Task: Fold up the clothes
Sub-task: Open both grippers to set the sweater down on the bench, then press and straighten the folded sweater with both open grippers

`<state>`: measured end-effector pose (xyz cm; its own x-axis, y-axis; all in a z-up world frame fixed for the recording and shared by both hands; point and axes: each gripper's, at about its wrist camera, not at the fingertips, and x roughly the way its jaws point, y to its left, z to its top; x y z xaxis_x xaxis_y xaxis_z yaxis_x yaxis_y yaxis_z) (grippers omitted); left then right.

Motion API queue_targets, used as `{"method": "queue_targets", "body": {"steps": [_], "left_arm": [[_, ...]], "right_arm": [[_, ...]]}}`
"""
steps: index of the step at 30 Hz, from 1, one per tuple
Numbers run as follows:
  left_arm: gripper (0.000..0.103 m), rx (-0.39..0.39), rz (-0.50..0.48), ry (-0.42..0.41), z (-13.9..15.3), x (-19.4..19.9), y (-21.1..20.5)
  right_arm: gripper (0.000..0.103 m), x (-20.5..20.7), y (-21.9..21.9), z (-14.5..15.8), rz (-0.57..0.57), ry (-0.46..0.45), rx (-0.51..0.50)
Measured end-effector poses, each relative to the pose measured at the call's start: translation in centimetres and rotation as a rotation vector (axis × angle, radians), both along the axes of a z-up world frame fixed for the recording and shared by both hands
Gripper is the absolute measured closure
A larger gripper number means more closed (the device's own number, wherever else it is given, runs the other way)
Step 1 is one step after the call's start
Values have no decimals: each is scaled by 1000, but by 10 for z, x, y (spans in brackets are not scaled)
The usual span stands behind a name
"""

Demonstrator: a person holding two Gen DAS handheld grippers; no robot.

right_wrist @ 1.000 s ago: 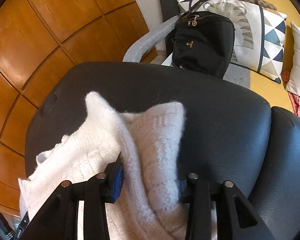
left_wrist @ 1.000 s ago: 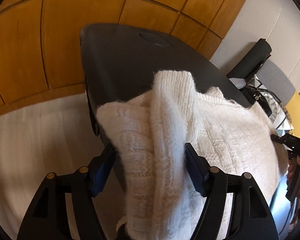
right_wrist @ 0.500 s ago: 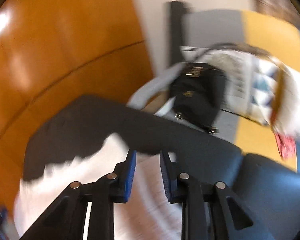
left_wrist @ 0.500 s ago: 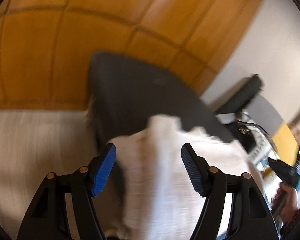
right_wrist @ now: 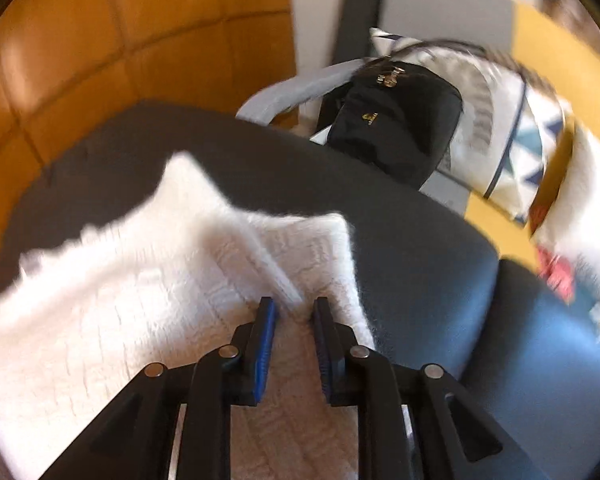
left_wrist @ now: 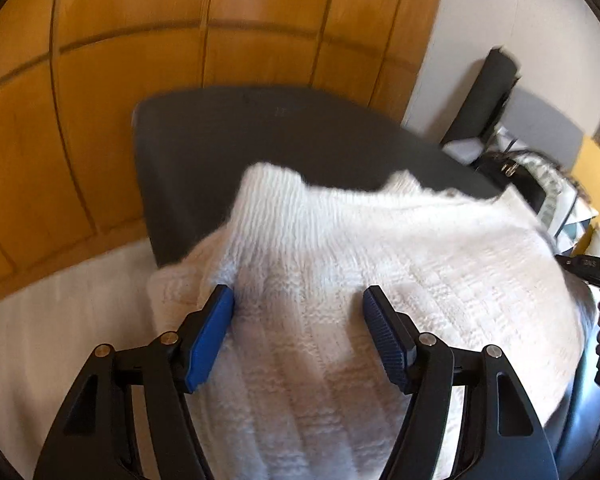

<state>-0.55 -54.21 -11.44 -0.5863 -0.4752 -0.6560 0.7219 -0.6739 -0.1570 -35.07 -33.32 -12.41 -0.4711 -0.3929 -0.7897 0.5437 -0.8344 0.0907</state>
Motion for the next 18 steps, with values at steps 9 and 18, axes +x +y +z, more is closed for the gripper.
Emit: {"method": "queue_targets", "body": {"steps": [9,18], "left_arm": [[32,64,170,184,17,54,-9],[32,42,158,226,26,74,18]], "right_arm": [[82,23,46,51,-42,132,-147],[82,62,68,32,45,61,-121]]}}
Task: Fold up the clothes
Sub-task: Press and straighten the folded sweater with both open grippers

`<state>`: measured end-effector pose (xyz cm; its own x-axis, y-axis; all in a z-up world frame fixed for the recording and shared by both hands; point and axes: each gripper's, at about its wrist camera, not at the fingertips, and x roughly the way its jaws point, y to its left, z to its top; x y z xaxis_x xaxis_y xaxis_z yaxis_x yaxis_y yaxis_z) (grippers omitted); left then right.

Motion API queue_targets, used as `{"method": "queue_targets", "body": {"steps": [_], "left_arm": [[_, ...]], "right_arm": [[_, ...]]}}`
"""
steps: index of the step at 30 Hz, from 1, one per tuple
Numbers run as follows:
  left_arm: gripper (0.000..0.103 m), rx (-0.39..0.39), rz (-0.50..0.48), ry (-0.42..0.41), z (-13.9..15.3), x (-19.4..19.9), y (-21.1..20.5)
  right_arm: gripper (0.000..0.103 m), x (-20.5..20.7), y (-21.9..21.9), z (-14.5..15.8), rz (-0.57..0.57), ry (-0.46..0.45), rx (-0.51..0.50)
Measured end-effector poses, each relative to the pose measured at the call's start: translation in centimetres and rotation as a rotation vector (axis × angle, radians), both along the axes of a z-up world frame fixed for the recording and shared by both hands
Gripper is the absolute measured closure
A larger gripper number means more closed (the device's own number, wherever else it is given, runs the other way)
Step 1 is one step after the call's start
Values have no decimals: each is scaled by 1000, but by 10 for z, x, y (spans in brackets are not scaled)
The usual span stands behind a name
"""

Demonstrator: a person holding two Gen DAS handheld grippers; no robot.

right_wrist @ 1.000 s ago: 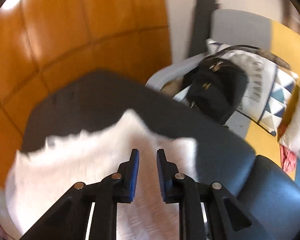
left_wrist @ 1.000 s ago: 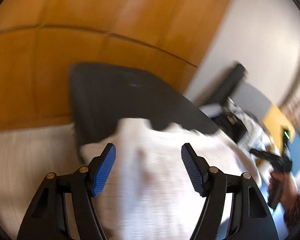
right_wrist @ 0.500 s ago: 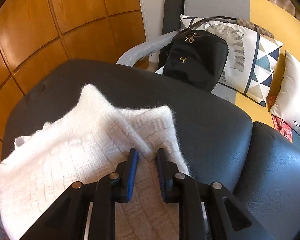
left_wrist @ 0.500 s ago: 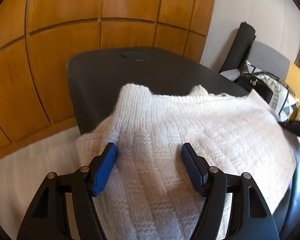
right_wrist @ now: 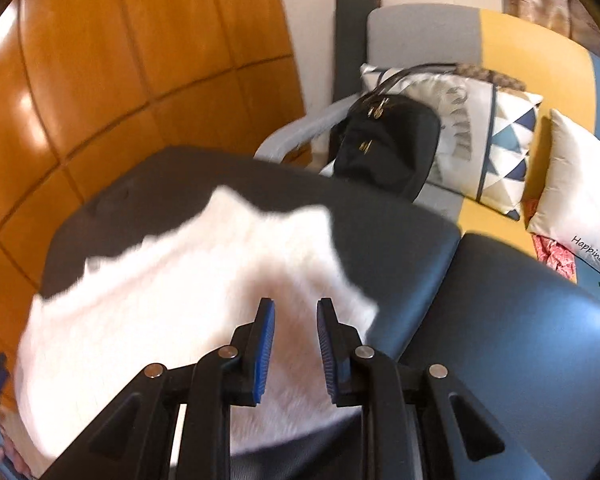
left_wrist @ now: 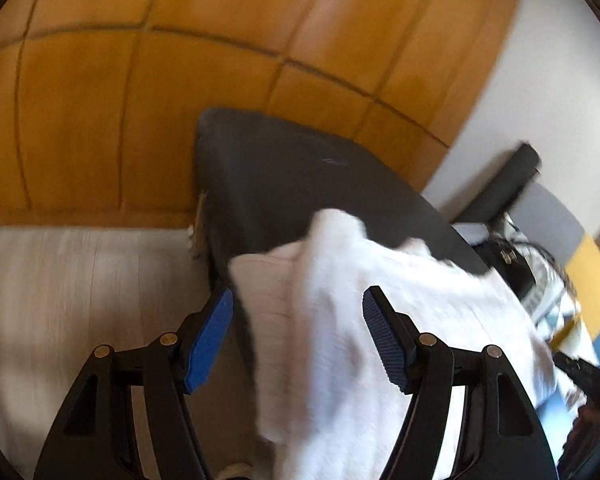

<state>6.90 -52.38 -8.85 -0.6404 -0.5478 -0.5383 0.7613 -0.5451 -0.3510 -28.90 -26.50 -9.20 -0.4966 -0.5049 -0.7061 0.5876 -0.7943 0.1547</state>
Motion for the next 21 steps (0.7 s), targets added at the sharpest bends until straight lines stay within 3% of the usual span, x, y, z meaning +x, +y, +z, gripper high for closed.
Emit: {"method": "queue_targets", "body": {"steps": [2,5,8,12,13,15,17,21], "left_arm": [[32,-64,-68,-21,5,-9,13],[32,-118,-149,-145,-6,-29,25],[32,-59,-156,-262,-21,-37,20],[32,18,-100,-182,-17,-19,5],[32,41,-82,-142,-14,-13,-1],[32,107,-52,-55,-9,-2,-15],[32,174,-62,-23,-13,-4,-28],[32,237,-86,-160,-31,-18,-35]], "right_arm": [[82,2,-1,-12,-13,-21,25],[82,-7,5,-26,-84,-63,30],[83,-8,3,-31,-117,-62,44],[81,7,-18,-18,-150,-16,173],[78,18,-22,-10,-159,-2,149],[78,42,-32,6,-96,34,63],[78,68,-53,21,8,53,22],[77,105,-107,20,224,20,60]]}}
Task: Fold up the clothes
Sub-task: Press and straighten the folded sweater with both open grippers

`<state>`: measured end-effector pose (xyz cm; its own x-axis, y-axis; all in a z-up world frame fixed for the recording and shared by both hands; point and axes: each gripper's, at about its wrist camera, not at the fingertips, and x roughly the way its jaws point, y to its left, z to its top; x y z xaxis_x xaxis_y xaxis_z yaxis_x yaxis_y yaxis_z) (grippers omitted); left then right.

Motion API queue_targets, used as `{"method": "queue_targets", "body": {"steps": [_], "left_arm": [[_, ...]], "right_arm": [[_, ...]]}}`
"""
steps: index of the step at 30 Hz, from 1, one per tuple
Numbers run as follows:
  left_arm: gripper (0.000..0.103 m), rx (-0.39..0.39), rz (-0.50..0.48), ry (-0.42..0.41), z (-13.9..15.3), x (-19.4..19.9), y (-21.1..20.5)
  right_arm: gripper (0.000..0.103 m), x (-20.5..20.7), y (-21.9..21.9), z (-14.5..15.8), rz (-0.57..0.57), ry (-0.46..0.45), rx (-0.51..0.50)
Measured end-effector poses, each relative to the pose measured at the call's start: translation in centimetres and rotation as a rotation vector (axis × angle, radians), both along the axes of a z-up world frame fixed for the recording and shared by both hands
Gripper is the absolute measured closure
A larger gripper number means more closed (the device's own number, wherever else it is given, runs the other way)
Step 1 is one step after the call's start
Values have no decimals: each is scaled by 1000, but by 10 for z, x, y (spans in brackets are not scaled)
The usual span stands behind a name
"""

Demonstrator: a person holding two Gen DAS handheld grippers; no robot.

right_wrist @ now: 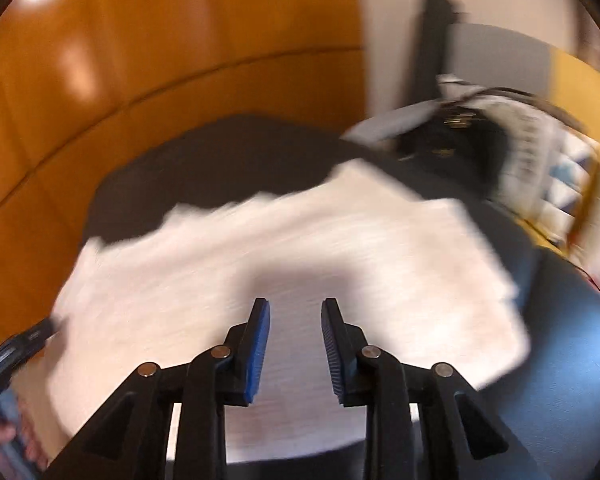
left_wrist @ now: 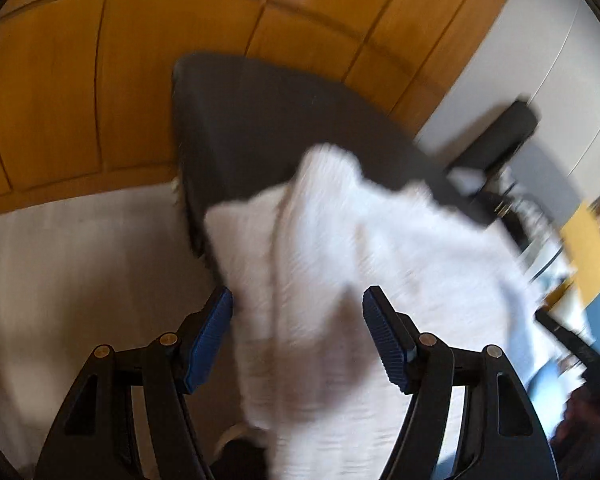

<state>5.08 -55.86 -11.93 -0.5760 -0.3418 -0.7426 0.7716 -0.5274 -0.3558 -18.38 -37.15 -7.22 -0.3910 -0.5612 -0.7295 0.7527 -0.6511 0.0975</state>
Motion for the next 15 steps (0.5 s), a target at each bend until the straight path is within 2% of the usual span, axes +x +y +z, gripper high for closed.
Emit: {"method": "queue_targets", "body": {"steps": [3,5,8,10,13,15], "left_arm": [[29,-18,8,-6,-6,1,2],[20,-19,17,-14,-11,1,-1],[17,18,62,6,-16,11,-6],[17,16,91,7,-16,15,-8],[18,-23,127,4,-7,21,1],[18,-101,136,17,6,25,18]], "right_arm": [[76,14,-25,-15,42,-12,60],[74,15,-31,-29,17,-26,96],[73,16,-32,-38,-18,-19,89],[73,14,-32,-37,-25,-38,97],[73,12,-25,-29,-58,-69,88],[72,21,-18,-19,-100,-61,83]]}}
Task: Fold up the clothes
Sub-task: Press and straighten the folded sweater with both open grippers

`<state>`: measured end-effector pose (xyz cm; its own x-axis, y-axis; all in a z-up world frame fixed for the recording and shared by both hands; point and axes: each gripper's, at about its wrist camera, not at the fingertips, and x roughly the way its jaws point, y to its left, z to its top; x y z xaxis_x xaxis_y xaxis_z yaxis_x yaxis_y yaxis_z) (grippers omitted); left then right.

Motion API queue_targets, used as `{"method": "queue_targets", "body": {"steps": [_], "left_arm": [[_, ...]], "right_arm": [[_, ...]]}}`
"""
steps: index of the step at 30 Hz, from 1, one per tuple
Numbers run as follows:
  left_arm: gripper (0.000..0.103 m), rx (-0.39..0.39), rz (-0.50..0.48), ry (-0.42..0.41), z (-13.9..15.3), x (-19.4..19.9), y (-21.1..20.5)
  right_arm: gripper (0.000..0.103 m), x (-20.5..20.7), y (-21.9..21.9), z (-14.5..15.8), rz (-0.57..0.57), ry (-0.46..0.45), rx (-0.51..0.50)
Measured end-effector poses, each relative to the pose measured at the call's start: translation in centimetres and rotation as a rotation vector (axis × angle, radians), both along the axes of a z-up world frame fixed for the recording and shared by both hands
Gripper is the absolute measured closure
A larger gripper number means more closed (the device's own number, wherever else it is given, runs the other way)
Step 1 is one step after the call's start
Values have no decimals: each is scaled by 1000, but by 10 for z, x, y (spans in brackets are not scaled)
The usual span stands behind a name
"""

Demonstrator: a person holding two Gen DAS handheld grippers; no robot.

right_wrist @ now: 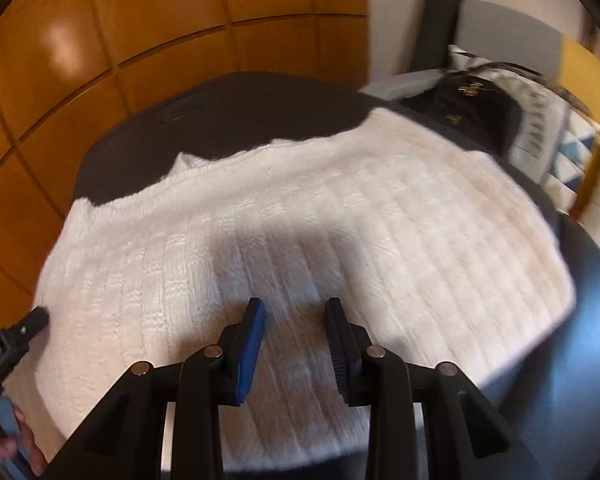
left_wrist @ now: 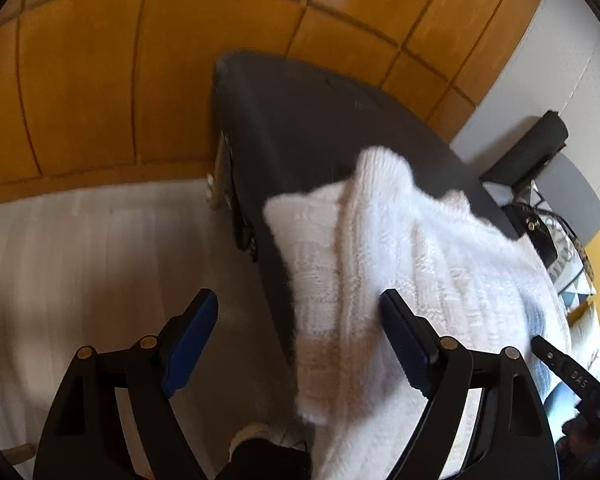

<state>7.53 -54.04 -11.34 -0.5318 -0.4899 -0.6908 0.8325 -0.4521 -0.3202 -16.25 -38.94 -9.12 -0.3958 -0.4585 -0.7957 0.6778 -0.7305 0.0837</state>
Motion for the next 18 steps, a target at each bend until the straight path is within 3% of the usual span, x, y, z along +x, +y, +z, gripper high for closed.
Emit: {"method": "queue_targets", "body": {"steps": [4,9,12,14,18], "left_arm": [[17,-174,-106,-28,26,-21,27],[17,-293,-253,-102,30,-44,61],[17,-301,-278,-193,16,-51,68],[15,-238,-280,-250,2,-55,60],[6,-128,-241,-187,-3,-41,42]], "right_arm": [[72,24,7,4,46,-6,-20],[70,34,6,-13,72,-1,17],[67,43,1,-16,90,76,53],[67,47,-2,-18,97,121,68],[67,44,3,-15,94,104,33]]}}
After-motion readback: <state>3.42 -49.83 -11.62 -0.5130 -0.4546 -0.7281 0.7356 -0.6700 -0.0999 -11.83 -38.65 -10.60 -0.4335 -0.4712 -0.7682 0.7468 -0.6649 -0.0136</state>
